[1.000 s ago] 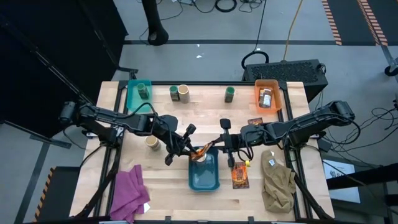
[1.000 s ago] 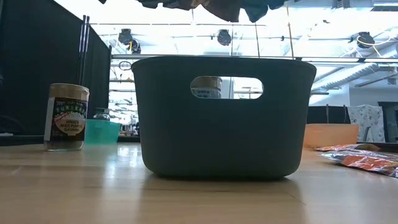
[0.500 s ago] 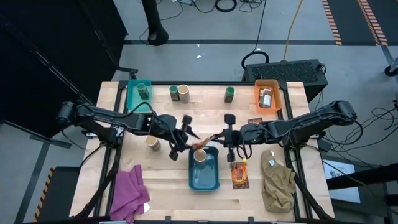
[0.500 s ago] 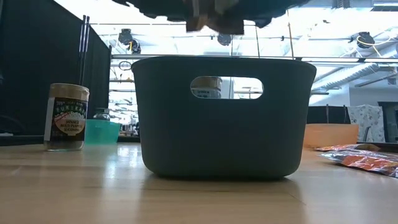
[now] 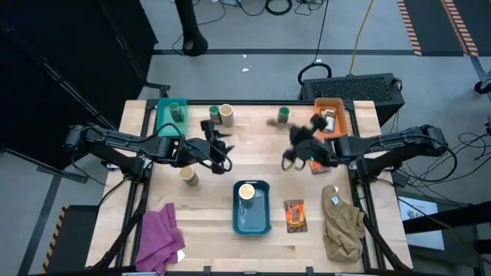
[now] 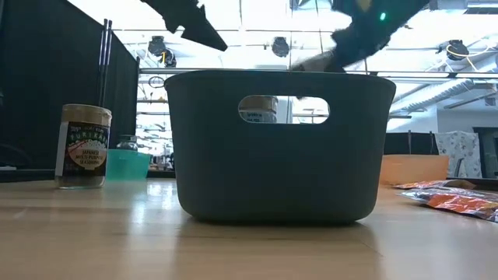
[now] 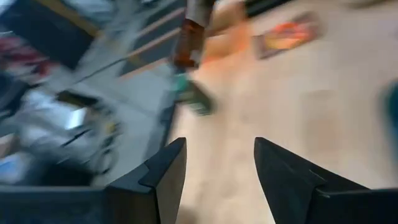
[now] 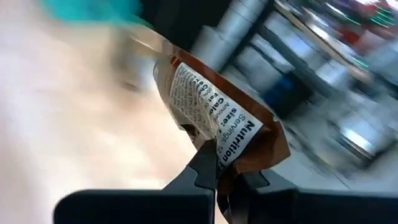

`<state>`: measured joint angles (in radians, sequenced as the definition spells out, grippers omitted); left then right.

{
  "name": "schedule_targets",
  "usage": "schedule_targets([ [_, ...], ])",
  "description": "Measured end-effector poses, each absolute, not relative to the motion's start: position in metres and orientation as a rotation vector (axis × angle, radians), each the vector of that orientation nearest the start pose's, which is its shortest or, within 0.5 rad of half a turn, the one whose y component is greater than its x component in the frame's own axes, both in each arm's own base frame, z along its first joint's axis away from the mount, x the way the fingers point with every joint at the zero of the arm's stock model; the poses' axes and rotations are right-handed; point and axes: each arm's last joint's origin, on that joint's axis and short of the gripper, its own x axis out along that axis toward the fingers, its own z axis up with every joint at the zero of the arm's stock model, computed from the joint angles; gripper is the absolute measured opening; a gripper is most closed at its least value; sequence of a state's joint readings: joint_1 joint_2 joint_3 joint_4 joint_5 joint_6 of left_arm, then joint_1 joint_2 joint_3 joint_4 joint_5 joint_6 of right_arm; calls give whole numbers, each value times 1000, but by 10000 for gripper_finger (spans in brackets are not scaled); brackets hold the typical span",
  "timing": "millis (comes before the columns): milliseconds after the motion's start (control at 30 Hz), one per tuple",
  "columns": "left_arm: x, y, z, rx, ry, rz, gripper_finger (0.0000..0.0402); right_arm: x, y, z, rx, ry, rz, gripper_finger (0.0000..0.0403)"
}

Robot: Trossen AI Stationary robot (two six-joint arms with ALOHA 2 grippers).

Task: Sort spices by type
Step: Put the orange seasoning bag into the orange bin

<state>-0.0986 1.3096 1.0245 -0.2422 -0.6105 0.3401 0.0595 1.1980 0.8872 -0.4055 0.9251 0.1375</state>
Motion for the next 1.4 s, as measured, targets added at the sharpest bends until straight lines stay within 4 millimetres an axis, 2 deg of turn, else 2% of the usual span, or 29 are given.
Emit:
schedule_targets([
  [233, 277, -6, 308, 529, 574, 665, 194, 220, -76, 276, -21, 676, -1216, 4],
  [333, 276, -6, 309, 516, 565, 690, 194, 208, -99, 274, 69, 695, -1319, 4],
  [467, 276, -6, 309, 516, 565, 690, 194, 192, -119, 268, 186, 757, -1396, 4],
  [700, 275, -6, 308, 522, 578, 688, 194, 165, -133, 260, 311, 876, -1544, 4],
  [867, 275, -6, 308, 522, 579, 687, 194, 156, -137, 257, 407, 920, -1552, 4],
  [1233, 275, -6, 308, 521, 578, 688, 194, 157, -162, 237, 389, 1077, -1559, 4],
  [1400, 275, -6, 308, 521, 579, 687, 194, 161, -173, 223, 289, 1175, -1591, 4],
])
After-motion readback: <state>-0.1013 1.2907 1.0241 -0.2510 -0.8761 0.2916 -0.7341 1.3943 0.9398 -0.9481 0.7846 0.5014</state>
